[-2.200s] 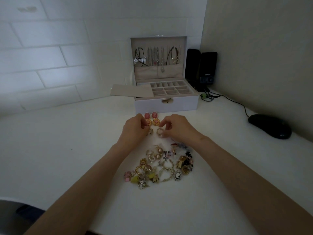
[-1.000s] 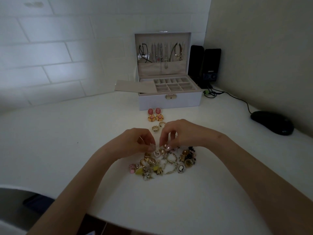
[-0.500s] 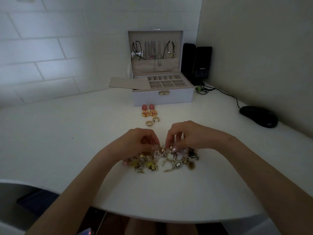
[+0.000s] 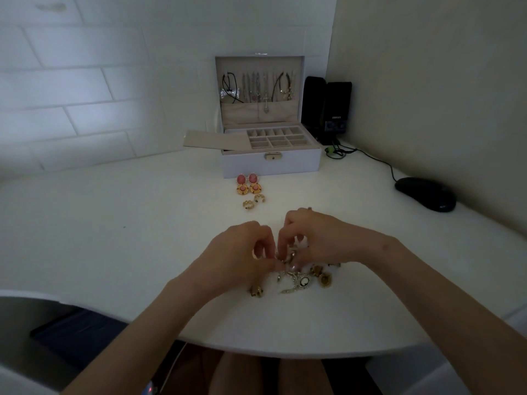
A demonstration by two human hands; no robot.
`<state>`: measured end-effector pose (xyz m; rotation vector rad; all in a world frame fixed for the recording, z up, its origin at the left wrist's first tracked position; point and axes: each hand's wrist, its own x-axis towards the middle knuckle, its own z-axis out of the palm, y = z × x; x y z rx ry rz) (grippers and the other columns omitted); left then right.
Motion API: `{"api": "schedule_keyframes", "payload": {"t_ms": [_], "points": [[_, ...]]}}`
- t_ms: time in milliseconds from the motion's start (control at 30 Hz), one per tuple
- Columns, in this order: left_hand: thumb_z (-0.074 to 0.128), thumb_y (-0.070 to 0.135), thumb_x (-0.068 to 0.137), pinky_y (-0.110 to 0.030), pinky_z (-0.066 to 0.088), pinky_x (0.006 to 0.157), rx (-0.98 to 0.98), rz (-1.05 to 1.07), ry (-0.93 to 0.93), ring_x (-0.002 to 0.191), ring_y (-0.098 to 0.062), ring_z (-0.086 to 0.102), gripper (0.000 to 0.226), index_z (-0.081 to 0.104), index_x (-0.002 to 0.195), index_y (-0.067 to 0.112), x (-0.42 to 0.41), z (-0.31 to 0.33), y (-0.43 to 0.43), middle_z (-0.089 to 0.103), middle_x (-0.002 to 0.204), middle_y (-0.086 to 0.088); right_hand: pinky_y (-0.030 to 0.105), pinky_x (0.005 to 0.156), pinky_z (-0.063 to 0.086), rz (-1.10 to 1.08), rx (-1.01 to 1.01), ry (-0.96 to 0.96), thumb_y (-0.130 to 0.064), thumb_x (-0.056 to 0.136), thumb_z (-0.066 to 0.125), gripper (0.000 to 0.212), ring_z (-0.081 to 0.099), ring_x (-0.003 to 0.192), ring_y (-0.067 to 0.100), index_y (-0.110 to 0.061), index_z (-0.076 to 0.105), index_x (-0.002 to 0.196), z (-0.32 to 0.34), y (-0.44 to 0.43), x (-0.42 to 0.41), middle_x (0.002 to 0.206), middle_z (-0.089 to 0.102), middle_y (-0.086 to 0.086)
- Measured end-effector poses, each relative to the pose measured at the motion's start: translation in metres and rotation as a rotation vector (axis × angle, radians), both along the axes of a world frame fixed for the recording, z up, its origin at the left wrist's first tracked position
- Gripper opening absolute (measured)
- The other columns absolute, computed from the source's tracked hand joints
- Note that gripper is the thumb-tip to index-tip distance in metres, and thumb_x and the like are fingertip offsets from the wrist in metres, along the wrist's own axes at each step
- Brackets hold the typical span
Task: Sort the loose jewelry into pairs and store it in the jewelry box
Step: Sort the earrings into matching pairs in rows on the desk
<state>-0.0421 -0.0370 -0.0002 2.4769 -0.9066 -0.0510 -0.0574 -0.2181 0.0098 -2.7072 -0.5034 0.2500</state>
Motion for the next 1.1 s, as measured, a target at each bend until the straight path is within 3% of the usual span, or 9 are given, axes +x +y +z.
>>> {"api": "schedule_keyframes", "payload": {"t_ms": [100,267,367,500,600,700,800,900,1100], "points": [[0.067,0.042,0.077,-0.019,0.033,0.063,0.119,-0.027,-0.058,0.073,-0.004,0.041,0.019,0.058,0.083,0.027,-0.011,-0.007,-0.007,0.039,0.075,0.014,0.024,0.079,0.037,0.034,-0.076,-0.043,-0.028,0.078,0.073,0.022,0.038,0.093,0.009,-0.022,0.065,0.098,0.000,0.003,0.002,0.100,0.047,-0.004],[0.062,0.035,0.084,-0.018,0.032,0.063,0.103,-0.009,-0.092,0.077,-0.004,0.041,0.011,0.061,0.087,0.025,-0.012,-0.013,-0.010,0.038,0.074,0.015,0.024,0.081,0.040,0.063,-0.067,-0.053,-0.025,0.081,0.070,0.012,0.041,0.093,0.010,-0.021,0.068,0.092,0.000,0.001,0.003,0.101,0.051,-0.003],[0.063,0.029,0.082,-0.015,0.032,0.060,0.051,0.010,-0.083,0.071,-0.003,0.041,0.008,0.056,0.078,0.027,-0.011,-0.010,-0.007,0.041,0.074,0.013,0.022,0.081,0.042,0.021,0.031,-0.051,-0.021,0.080,0.068,0.007,0.044,0.092,0.007,-0.026,0.064,0.083,0.000,-0.002,0.001,0.099,0.050,-0.008],[0.066,0.030,0.079,-0.013,0.034,0.056,-0.041,0.045,-0.067,0.061,0.002,0.044,0.021,0.048,0.070,0.031,-0.008,-0.003,-0.001,0.048,0.072,0.013,0.022,0.071,0.046,-0.073,0.267,-0.003,-0.013,0.078,0.068,0.008,0.053,0.081,0.004,-0.017,0.061,0.080,0.001,-0.009,-0.001,0.094,0.057,-0.004],[0.067,0.027,0.081,-0.012,0.037,0.055,-0.101,0.090,0.004,0.056,0.000,0.046,0.018,0.051,0.071,0.027,-0.006,0.002,0.004,0.051,0.065,0.014,0.025,0.067,0.050,-0.144,0.470,0.065,-0.003,0.077,0.065,0.005,0.058,0.068,0.009,-0.006,0.061,0.078,0.002,-0.011,-0.003,0.081,0.065,0.002],[0.069,0.022,0.080,-0.012,0.041,0.055,-0.209,0.110,0.110,0.058,-0.004,0.051,0.017,0.055,0.072,0.020,-0.001,0.004,0.008,0.063,0.072,0.005,0.023,0.062,0.049,-0.174,0.591,0.102,0.003,0.078,0.066,0.006,0.059,0.062,0.008,-0.002,0.062,0.080,0.003,-0.013,-0.004,0.070,0.065,-0.002],[0.071,0.016,0.079,-0.019,0.052,0.064,-0.341,0.135,0.270,0.066,-0.011,0.065,0.016,0.058,0.075,0.009,0.004,0.004,0.013,0.070,0.076,-0.004,0.023,0.061,0.050,-0.145,0.646,0.132,0.004,0.083,0.062,0.018,0.060,0.062,0.009,-0.010,0.069,0.091,0.005,-0.016,-0.003,0.074,0.063,0.001],[0.070,0.008,0.079,-0.022,0.054,0.065,-0.464,0.166,0.347,0.065,-0.011,0.066,0.015,0.056,0.079,0.004,0.014,0.002,0.017,0.070,0.076,-0.008,0.031,0.070,0.053,-0.173,0.622,0.113,0.002,0.085,0.058,0.027,0.062,0.066,0.011,-0.015,0.074,0.097,0.006,-0.018,0.001,0.080,0.063,0.008],[0.066,0.004,0.082,-0.023,0.057,0.063,-0.545,0.307,0.371,0.061,-0.013,0.066,0.008,0.061,0.088,0.005,0.056,-0.009,0.014,0.067,0.073,-0.009,0.021,0.058,0.053,-0.329,0.714,0.038,0.001,0.082,0.064,0.009,0.067,0.062,0.018,-0.005,0.069,0.087,0.010,-0.013,0.025,0.076,0.065,0.011]]}}
